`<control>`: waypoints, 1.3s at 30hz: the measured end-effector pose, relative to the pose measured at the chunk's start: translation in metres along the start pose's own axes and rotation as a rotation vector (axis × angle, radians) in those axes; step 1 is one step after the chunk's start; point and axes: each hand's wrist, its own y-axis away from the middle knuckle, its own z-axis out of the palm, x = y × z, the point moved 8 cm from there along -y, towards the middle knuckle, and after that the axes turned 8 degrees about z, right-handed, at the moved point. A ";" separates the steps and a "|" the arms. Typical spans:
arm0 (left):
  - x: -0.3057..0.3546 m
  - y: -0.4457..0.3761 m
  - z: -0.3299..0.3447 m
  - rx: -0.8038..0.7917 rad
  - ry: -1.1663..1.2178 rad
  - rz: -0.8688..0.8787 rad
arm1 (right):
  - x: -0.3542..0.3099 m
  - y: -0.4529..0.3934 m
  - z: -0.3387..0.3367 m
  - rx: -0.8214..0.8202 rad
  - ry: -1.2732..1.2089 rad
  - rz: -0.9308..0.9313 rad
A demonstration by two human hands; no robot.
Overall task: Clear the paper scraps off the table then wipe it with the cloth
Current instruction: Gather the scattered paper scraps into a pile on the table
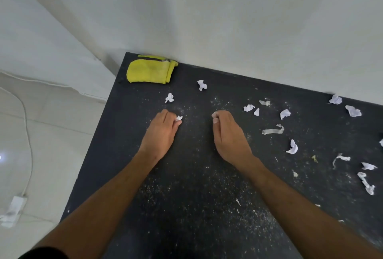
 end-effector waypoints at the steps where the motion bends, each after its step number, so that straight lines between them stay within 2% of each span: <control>1: -0.001 0.001 0.000 0.005 0.015 -0.008 | -0.003 -0.009 -0.002 0.019 0.022 0.004; 6: -0.014 0.006 -0.010 0.049 0.169 -0.117 | -0.024 -0.071 -0.009 0.117 0.134 0.001; 10: -0.027 0.006 -0.018 0.050 0.191 -0.140 | -0.038 -0.117 0.007 0.118 0.336 -0.042; 15: -0.043 -0.013 -0.026 0.008 0.271 -0.221 | -0.038 -0.120 0.028 0.160 0.599 -0.136; 18: -0.040 -0.038 -0.026 -0.058 0.237 -0.146 | -0.035 -0.106 0.021 0.139 0.524 -0.137; 23: -0.036 -0.063 -0.004 -0.213 -0.053 -0.038 | -0.020 -0.067 -0.007 0.086 0.259 -0.020; 26: -0.029 -0.066 0.005 -0.233 -0.245 0.067 | -0.006 -0.042 -0.022 0.085 0.157 0.068; 28: -0.023 -0.067 0.006 -0.229 -0.288 0.111 | 0.012 -0.029 -0.037 0.103 0.135 0.169; 33: -0.001 -0.075 0.012 -0.266 -0.047 0.055 | 0.058 -0.010 -0.091 0.383 0.258 0.256; 36: 0.027 -0.082 0.015 -0.281 0.105 0.082 | 0.078 -0.019 -0.092 0.330 0.352 0.286; 39: 0.057 -0.090 0.020 -0.321 0.168 0.162 | 0.084 -0.027 -0.083 0.256 0.466 0.226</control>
